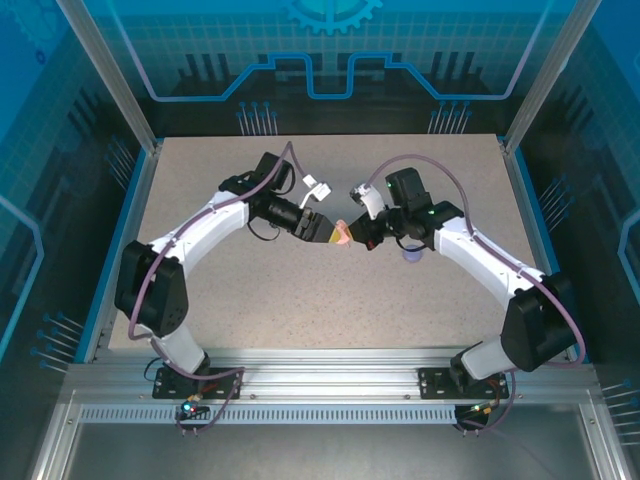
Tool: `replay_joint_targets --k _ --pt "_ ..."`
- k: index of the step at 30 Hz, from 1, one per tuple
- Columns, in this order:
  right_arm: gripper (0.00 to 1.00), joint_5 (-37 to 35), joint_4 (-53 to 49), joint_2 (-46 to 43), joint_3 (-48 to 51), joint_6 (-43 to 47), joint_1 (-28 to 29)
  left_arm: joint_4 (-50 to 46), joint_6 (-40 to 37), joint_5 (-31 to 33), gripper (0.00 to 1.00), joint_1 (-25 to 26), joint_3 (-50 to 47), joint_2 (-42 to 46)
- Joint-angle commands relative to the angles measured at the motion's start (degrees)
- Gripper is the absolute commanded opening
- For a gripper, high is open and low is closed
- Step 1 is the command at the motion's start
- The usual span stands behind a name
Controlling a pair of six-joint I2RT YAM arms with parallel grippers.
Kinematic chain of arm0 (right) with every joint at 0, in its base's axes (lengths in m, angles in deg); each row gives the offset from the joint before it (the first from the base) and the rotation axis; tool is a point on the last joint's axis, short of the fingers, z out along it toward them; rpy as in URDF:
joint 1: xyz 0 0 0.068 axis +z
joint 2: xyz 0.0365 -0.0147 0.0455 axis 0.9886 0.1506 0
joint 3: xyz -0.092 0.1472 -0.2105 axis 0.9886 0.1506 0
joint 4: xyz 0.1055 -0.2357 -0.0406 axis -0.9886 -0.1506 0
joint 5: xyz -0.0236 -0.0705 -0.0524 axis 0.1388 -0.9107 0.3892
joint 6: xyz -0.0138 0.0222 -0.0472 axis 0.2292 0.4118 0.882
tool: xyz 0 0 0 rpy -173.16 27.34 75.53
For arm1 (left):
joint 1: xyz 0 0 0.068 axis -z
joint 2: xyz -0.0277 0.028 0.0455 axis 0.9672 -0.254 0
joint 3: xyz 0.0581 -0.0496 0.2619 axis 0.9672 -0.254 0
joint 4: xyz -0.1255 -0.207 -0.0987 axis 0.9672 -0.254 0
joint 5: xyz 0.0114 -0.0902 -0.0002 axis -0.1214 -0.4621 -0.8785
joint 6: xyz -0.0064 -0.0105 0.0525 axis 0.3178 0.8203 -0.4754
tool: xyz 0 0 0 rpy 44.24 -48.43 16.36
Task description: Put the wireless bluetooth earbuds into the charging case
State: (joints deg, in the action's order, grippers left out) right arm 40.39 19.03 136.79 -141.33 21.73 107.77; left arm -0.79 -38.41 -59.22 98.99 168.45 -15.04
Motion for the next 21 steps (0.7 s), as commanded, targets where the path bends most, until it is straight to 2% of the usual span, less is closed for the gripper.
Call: replay_joint_targets --k 1,21 --pt "0.00 1.17 -1.79 0.50 -2.33 1.24 0.89 -3.05 -2.34 -2.62 0.65 0.29 2.18 -1.53" --pt "0.00 0.89 -1.95 1.68 -3.74 0.87 3.10 -4.50 -3.28 -2.97 0.47 0.78 3.04 -3.65"
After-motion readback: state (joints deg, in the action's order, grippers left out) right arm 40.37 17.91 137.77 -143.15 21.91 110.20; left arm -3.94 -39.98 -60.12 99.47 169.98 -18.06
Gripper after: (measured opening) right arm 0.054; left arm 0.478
